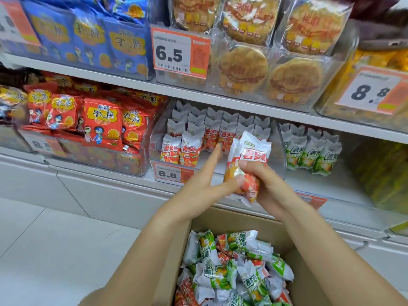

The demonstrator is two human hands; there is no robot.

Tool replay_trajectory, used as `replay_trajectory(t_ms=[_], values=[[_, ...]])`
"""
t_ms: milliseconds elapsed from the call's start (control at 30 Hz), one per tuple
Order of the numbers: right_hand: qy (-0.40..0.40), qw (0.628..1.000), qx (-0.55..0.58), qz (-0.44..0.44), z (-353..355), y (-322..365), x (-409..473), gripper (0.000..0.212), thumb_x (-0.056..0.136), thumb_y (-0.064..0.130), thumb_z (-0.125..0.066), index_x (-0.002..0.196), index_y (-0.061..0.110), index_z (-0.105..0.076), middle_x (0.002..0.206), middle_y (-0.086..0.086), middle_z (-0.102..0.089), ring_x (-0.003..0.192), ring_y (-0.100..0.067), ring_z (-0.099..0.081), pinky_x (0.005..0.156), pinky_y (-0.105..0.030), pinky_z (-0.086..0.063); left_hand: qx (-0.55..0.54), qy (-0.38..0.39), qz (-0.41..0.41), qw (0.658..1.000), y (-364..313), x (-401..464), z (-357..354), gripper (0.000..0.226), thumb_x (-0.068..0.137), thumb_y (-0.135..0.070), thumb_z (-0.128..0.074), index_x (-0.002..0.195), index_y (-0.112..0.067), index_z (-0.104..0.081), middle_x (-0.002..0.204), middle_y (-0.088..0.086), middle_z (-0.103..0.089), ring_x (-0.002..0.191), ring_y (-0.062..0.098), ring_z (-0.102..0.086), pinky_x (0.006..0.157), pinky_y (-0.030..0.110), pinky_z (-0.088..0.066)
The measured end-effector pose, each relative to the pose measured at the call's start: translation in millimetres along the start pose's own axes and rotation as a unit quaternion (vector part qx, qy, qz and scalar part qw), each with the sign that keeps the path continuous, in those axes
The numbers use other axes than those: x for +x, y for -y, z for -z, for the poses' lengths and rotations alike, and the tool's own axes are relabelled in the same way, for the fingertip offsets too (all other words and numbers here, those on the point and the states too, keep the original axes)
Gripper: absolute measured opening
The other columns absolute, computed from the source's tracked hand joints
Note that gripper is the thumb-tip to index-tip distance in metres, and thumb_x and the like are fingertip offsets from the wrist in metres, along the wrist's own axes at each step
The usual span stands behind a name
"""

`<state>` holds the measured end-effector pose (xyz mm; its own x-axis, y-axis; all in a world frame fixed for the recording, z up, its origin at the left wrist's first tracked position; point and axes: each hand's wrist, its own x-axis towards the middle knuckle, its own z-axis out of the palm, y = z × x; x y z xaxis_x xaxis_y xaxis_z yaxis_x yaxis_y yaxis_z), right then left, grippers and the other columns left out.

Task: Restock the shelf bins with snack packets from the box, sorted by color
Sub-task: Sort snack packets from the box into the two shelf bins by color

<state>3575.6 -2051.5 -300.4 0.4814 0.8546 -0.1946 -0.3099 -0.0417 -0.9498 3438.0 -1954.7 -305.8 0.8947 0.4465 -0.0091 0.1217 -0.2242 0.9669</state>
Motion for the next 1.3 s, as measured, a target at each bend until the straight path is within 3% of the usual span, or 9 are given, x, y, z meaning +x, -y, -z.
replay_trajectory(t_ms=[100, 200, 333, 433, 767, 933, 1000, 1133, 1300], values=[[-0.024, 0.999, -0.025, 0.006, 6, 4, 42, 0.062, 0.062, 0.028, -0.075, 0.120, 0.015, -0.055, 0.089, 0.000, -0.068, 0.081, -0.016, -0.065, 0.081, -0.037, -0.053, 0.275, -0.108, 0.059, 0.953, 28, 9, 30, 0.083, 0.091, -0.061, -0.042, 0.154, -0.024, -0.002, 0.161, -0.004, -0.012, 0.147, 0.013, -0.010, 0.119, 0.039, -0.016], [-0.054, 0.994, -0.086, -0.031, 4, 1, 86, 0.068, 0.060, 0.032, -0.076, 0.121, 0.011, -0.055, 0.085, 0.001, -0.070, 0.074, -0.013, -0.068, 0.070, -0.028, -0.054, 0.416, -0.091, 0.131, 0.895, 44, 12, 42, 0.076, 0.096, -0.057, -0.033, 0.154, -0.016, -0.005, 0.161, 0.008, -0.008, 0.148, 0.025, -0.002, 0.120, 0.042, -0.008], [-0.054, 0.982, -0.165, -0.077, -1, -20, 138, 0.054, 0.070, 0.033, -0.081, 0.114, 0.009, -0.061, 0.086, -0.003, -0.074, 0.076, -0.016, -0.071, 0.065, -0.025, -0.052, 0.423, -0.048, 0.146, 0.893, 48, 15, 46, 0.074, 0.096, -0.056, -0.038, 0.154, -0.020, -0.010, 0.161, 0.005, -0.003, 0.148, 0.025, 0.005, 0.120, 0.040, -0.007], [-0.050, 0.973, -0.208, -0.081, -5, -40, 163, 0.034, 0.069, 0.034, -0.081, 0.094, 0.015, -0.068, 0.086, -0.003, -0.075, 0.088, -0.023, -0.070, 0.085, -0.038, -0.056, 0.446, -0.048, 0.135, 0.883, 50, 17, 50, 0.072, 0.095, -0.055, -0.038, 0.153, -0.021, -0.013, 0.160, 0.004, -0.009, 0.148, 0.025, 0.001, 0.120, 0.041, -0.013], [0.003, 0.951, -0.308, -0.023, 4, -52, 183, 0.051, 0.064, 0.036, -0.086, 0.110, 0.027, -0.065, 0.112, 0.005, -0.070, 0.104, -0.012, -0.066, 0.098, -0.038, -0.050, 0.460, -0.027, 0.145, 0.876, 44, 22, 52, 0.068, 0.095, -0.055, -0.038, 0.151, -0.020, -0.018, 0.159, 0.005, -0.016, 0.147, 0.026, -0.003, 0.118, 0.041, -0.017], [-0.064, 0.856, -0.513, 0.013, 3, -51, 170, 0.061, 0.061, 0.073, -0.070, 0.108, 0.034, -0.067, 0.107, 0.011, -0.070, 0.098, -0.014, -0.065, 0.087, -0.037, -0.053, 0.457, -0.025, 0.145, 0.877, 44, 21, 53, 0.068, 0.096, -0.053, -0.038, 0.153, -0.021, -0.016, 0.160, 0.003, -0.014, 0.147, 0.025, -0.002, 0.118, 0.042, -0.017], [-0.076, 0.849, -0.523, 0.006, 2, -51, 166, 0.052, 0.067, 0.066, -0.072, 0.103, 0.028, -0.069, 0.102, 0.005, -0.072, 0.093, -0.017, -0.066, 0.083, -0.038, -0.055, 0.459, -0.027, 0.143, 0.877, 45, 20, 52, 0.069, 0.096, -0.053, -0.038, 0.153, -0.021, -0.015, 0.159, 0.003, -0.014, 0.147, 0.025, -0.002, 0.118, 0.042, -0.017], [-0.044, 0.881, -0.470, 0.010, 2, -52, 163, 0.050, 0.070, 0.040, -0.083, 0.114, 0.026, -0.065, 0.111, 0.004, -0.069, 0.103, -0.015, -0.064, 0.090, -0.033, -0.052, 0.460, -0.025, 0.143, 0.876, 45, 19, 51, 0.069, 0.096, -0.053, -0.039, 0.153, -0.022, -0.014, 0.160, 0.003, -0.013, 0.148, 0.025, -0.001, 0.119, 0.042, -0.016], [-0.039, 0.880, -0.473, 0.026, -1, -52, 164, 0.047, 0.071, 0.039, -0.083, 0.111, 0.024, -0.064, 0.106, 0.004, -0.070, 0.099, -0.014, -0.064, 0.087, -0.033, -0.053, 0.453, -0.022, 0.155, 0.878, 42, 20, 51, 0.069, 0.096, -0.052, -0.039, 0.153, -0.023, -0.012, 0.161, 0.003, -0.010, 0.148, 0.025, 0.002, 0.118, 0.042, -0.016]])
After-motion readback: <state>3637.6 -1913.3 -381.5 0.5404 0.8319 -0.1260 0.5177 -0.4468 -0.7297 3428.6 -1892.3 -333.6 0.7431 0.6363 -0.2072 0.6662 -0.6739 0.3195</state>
